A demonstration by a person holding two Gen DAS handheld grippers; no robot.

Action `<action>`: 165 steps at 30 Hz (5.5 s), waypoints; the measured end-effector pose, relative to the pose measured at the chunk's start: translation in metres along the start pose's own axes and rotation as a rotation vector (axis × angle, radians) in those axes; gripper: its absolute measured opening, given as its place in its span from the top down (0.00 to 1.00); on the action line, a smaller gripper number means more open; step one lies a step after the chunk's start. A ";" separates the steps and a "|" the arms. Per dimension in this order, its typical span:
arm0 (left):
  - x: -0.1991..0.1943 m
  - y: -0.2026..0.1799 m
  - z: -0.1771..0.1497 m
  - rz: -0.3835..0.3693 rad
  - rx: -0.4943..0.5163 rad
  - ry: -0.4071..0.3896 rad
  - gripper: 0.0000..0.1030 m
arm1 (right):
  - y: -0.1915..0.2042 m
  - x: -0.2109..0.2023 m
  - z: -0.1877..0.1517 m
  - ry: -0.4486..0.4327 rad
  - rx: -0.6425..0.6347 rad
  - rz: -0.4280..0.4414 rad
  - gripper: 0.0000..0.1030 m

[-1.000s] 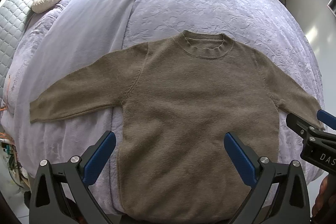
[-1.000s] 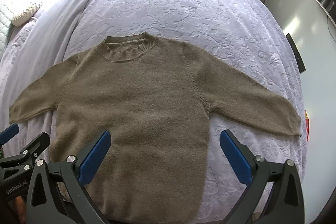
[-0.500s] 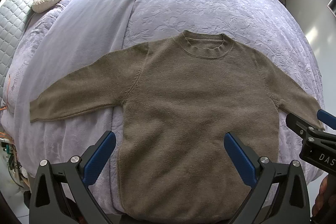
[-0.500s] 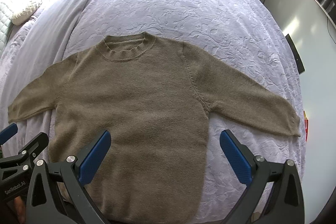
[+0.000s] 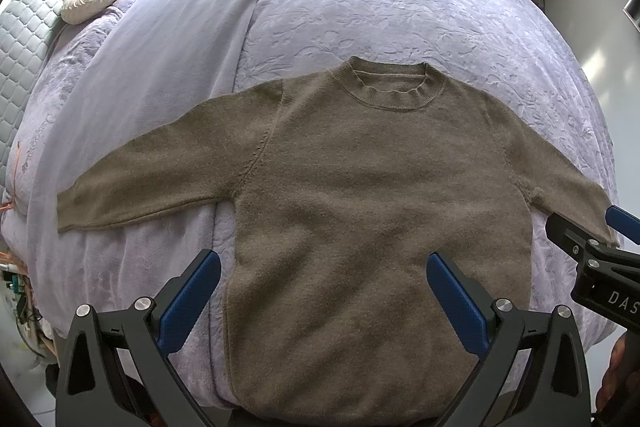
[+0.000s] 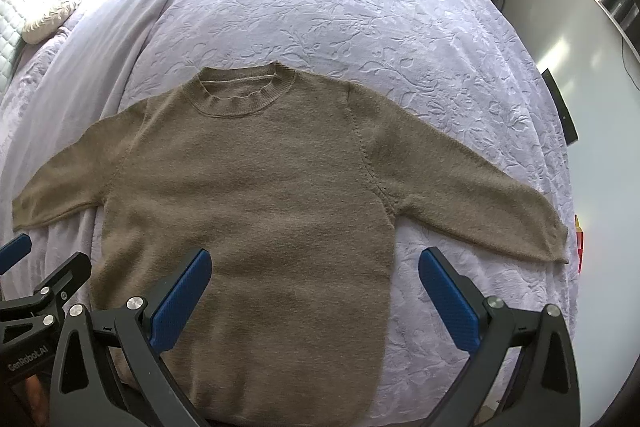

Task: Fold small clothes

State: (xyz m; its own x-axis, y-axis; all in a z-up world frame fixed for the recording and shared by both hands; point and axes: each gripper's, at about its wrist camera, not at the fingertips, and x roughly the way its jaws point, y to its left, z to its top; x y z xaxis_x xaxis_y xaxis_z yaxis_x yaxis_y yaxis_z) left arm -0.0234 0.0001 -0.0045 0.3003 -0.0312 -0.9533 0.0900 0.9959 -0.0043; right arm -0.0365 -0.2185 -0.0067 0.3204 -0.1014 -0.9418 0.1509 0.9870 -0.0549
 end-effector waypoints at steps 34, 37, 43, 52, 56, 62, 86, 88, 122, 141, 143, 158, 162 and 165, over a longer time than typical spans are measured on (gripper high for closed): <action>0.013 0.016 0.001 -0.013 0.005 -0.028 0.00 | 0.008 0.020 0.000 0.052 0.027 -0.009 0.00; 0.017 0.020 -0.001 -0.024 -0.008 -0.027 0.00 | 0.010 0.022 -0.001 0.058 0.017 -0.018 0.00; 0.024 0.025 -0.006 -0.041 -0.020 -0.013 0.00 | 0.017 0.027 -0.004 0.067 0.016 -0.016 0.00; 0.030 0.034 -0.010 -0.096 -0.039 -0.015 0.00 | 0.026 0.025 -0.006 0.053 0.024 0.002 0.00; 0.037 0.051 -0.014 -0.170 -0.095 -0.018 0.00 | 0.030 0.026 -0.007 0.071 0.036 0.001 0.00; 0.062 0.129 -0.020 -0.274 -0.313 -0.030 0.00 | 0.061 0.025 -0.015 0.073 -0.003 0.154 0.00; 0.162 0.416 -0.066 -0.389 -1.022 -0.325 0.93 | 0.254 0.077 -0.062 0.243 -0.283 0.463 0.00; 0.151 0.407 -0.063 -0.348 -0.983 -0.345 0.93 | 0.251 0.077 -0.060 0.241 -0.282 0.464 0.00; 0.134 -0.032 0.054 -0.232 0.076 -0.196 0.06 | -0.009 0.106 -0.058 0.158 0.175 0.296 0.00; 0.164 0.124 0.010 0.107 -0.044 -0.095 0.06 | 0.241 0.183 0.050 -0.200 -0.940 -0.181 0.58; 0.170 0.122 0.010 0.118 -0.050 -0.099 0.06 | 0.240 0.189 0.062 -0.185 -0.887 -0.155 0.92; 0.135 0.130 0.027 0.001 -0.050 -0.183 0.06 | -0.012 0.217 0.077 0.030 0.446 0.584 0.79; 0.144 0.150 0.057 0.064 -0.104 -0.199 0.06 | -0.022 0.208 0.069 -0.042 0.562 0.663 0.35; 0.149 0.169 0.073 0.065 -0.214 -0.202 0.06 | -0.027 0.218 0.080 -0.027 0.621 0.652 0.53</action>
State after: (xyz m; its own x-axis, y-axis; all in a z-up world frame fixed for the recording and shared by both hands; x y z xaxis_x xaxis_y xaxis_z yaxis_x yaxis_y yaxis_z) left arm 0.1059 0.1576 -0.1255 0.4837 0.0381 -0.8744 -0.1314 0.9909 -0.0295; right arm 0.1045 -0.2773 -0.1839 0.5404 0.4444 -0.7144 0.4072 0.6049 0.6843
